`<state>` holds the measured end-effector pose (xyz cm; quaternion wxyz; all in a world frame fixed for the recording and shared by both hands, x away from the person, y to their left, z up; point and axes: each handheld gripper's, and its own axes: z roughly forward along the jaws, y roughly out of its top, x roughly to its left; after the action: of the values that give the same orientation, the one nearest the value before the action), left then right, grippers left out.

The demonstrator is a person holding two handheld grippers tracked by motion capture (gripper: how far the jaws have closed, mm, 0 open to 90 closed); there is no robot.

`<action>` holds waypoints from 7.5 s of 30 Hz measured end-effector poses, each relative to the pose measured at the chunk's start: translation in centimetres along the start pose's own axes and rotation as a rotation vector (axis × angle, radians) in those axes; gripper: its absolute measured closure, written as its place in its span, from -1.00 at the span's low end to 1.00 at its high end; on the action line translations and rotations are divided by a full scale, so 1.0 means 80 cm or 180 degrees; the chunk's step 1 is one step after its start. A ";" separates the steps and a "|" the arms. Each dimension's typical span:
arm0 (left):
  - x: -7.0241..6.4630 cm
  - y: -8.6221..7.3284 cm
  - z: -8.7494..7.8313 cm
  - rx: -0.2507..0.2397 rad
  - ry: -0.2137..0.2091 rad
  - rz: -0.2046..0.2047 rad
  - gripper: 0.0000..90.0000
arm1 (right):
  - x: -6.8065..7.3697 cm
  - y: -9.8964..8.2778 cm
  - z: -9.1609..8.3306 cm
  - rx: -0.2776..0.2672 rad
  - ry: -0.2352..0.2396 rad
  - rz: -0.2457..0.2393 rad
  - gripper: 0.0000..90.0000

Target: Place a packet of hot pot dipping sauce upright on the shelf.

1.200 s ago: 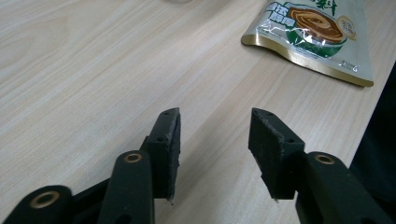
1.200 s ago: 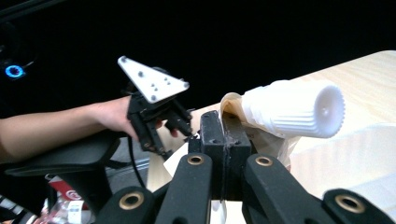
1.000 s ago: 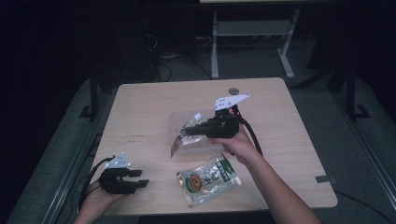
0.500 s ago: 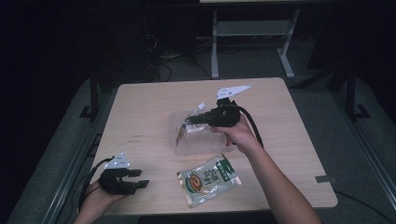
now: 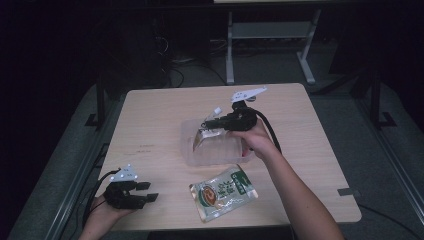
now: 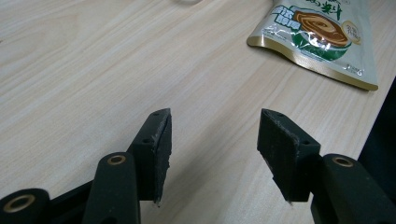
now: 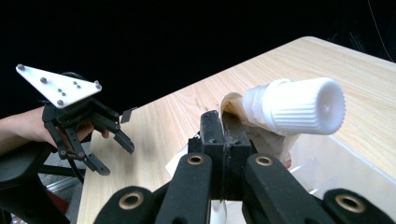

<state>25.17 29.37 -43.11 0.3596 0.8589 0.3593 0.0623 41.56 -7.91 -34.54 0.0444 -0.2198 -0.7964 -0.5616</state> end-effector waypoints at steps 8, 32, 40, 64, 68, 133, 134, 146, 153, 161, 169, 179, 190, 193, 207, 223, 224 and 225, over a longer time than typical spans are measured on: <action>0.000 -0.001 0.000 0.0002 0.0004 -0.0008 -0.01 | -0.004 -0.003 -0.004 0.0079 -0.0042 -0.0011 1.00; 0.000 -0.002 0.002 0.0014 -0.0007 -0.0003 -0.01 | -0.008 -0.006 0.034 0.0223 -0.0166 0.0008 0.99; 0.000 -0.002 0.003 0.0014 -0.0014 -0.0004 -0.01 | -0.007 -0.010 0.053 0.0368 -0.0273 -0.0031 0.99; -0.001 -0.003 0.005 0.0037 -0.0044 -0.0016 -0.01 | -0.005 -0.018 0.072 0.0486 -0.0445 -0.0031 0.11; -0.001 -0.002 0.005 0.0040 -0.0045 -0.0018 -0.01 | -0.004 -0.020 0.070 0.0465 -0.0459 0.0004 -0.27; -0.012 0.004 0.012 0.0088 -0.0145 0.0099 -0.07 | 0.086 -0.147 -0.112 0.0707 -0.0740 -0.0105 -0.36; -0.013 0.004 0.013 0.0076 -0.0149 0.0092 -0.07 | 0.085 -0.151 -0.116 0.0708 -0.0764 -0.0075 -0.35; -0.025 0.014 0.021 0.0025 -0.0322 0.0114 0.04 | 0.072 -0.196 -0.153 0.0827 -0.1062 0.0178 -0.36; -0.047 0.032 0.032 -0.0001 -0.0467 0.0332 0.58 | 0.063 -0.199 -0.151 0.0850 -0.1133 0.0190 -0.40; -0.080 0.062 0.067 0.0065 -0.0769 0.0621 0.99 | 0.063 -0.201 -0.148 0.0880 -0.1154 0.0178 -0.42; -0.114 0.090 0.117 0.0233 -0.1029 0.0847 0.99 | 0.063 -0.202 -0.146 0.0880 -0.1137 0.0178 -0.44; -0.131 0.094 0.154 0.0442 -0.1101 0.1026 1.00 | 0.063 -0.203 -0.142 0.0913 -0.1133 0.0175 -0.45; -0.117 0.091 0.151 0.0445 -0.0986 0.0936 1.00 | 0.063 -0.204 -0.141 0.0914 -0.1134 0.0225 -0.45; -0.109 0.091 0.148 0.0447 -0.0902 0.0921 1.00 | 0.061 -0.204 -0.141 0.0918 -0.1125 0.0191 -0.45; -0.077 0.108 0.136 0.0241 -0.0596 0.0781 0.72 | 0.061 -0.204 -0.139 0.0915 -0.1106 0.0196 -0.45; -0.086 0.121 0.176 0.0345 -0.0704 0.0902 -0.47 | 0.060 -0.204 -0.142 0.0907 -0.1116 0.0202 -0.45; -0.086 0.120 0.177 0.0355 -0.0712 0.0929 -0.48 | 0.060 -0.204 -0.142 0.0909 -0.1114 0.0202 -0.45; -0.088 0.119 0.177 0.0319 -0.0708 0.0928 -0.49 | 0.060 -0.204 -0.142 0.0906 -0.1109 0.0194 -0.45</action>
<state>30.64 11.96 -46.14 0.3411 0.9203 0.1917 0.0005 28.73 -21.30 -43.18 -0.0464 -0.3290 -0.8563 -0.3955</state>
